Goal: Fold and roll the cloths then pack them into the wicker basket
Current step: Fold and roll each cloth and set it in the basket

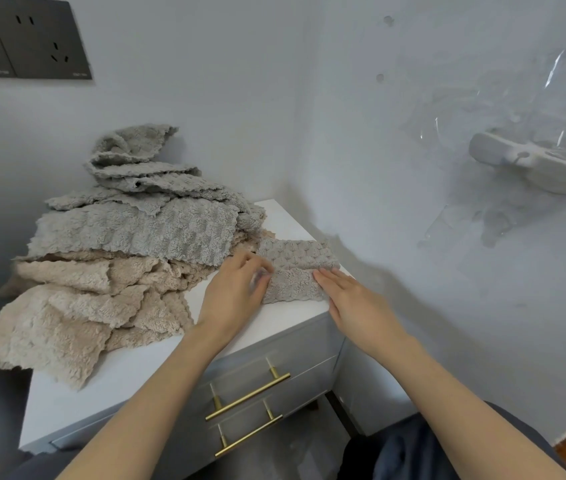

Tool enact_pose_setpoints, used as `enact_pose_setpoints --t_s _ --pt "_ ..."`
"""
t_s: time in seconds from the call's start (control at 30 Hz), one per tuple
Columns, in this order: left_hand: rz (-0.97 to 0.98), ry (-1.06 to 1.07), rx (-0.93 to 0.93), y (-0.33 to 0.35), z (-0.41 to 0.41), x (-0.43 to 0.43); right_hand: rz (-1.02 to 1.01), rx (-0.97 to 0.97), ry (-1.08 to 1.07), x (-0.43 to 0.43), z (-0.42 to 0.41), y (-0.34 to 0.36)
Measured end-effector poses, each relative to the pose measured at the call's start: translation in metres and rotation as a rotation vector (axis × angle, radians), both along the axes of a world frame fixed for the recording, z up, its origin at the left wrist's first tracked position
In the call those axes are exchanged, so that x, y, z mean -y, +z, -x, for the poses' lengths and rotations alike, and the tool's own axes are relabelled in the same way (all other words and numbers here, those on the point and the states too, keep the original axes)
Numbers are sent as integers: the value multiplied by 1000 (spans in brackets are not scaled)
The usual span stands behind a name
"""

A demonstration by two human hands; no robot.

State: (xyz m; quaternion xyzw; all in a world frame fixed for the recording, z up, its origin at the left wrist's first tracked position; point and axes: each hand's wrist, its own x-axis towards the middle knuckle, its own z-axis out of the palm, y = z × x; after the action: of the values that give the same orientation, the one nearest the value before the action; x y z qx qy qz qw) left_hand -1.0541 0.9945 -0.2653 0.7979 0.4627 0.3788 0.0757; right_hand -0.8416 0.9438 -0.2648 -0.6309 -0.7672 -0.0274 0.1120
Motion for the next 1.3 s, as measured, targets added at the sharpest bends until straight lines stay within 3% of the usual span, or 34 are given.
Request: enact_pose_setpoints --t_s 0.07,0.23,0.4,0.5,0.6,0.83,1.1,1.3 --pt "-68 -90 -73 0 5 0 8 -52 11 0 -3 1" --pt "38 -146 -266 -3 15 0 6 -194 -14 -3 -4 1" --pt "108 -94 -197 -3 11 -2 -4 -231 2 -7 -8 -2" --pt "216 -90 -52 -2 10 -4 -13 -253 24 -10 -11 -3" --pt "313 -114 37 2 10 -5 -1 -441 35 -13 -13 2" --pt "471 -73 49 13 9 -2 114 -820 -95 -15 -14 7" --pt "548 79 25 17 6 2 129 -867 -272 -17 -7 14" --pt "475 227 -5 11 2 0 62 -750 -434 -19 2 14"
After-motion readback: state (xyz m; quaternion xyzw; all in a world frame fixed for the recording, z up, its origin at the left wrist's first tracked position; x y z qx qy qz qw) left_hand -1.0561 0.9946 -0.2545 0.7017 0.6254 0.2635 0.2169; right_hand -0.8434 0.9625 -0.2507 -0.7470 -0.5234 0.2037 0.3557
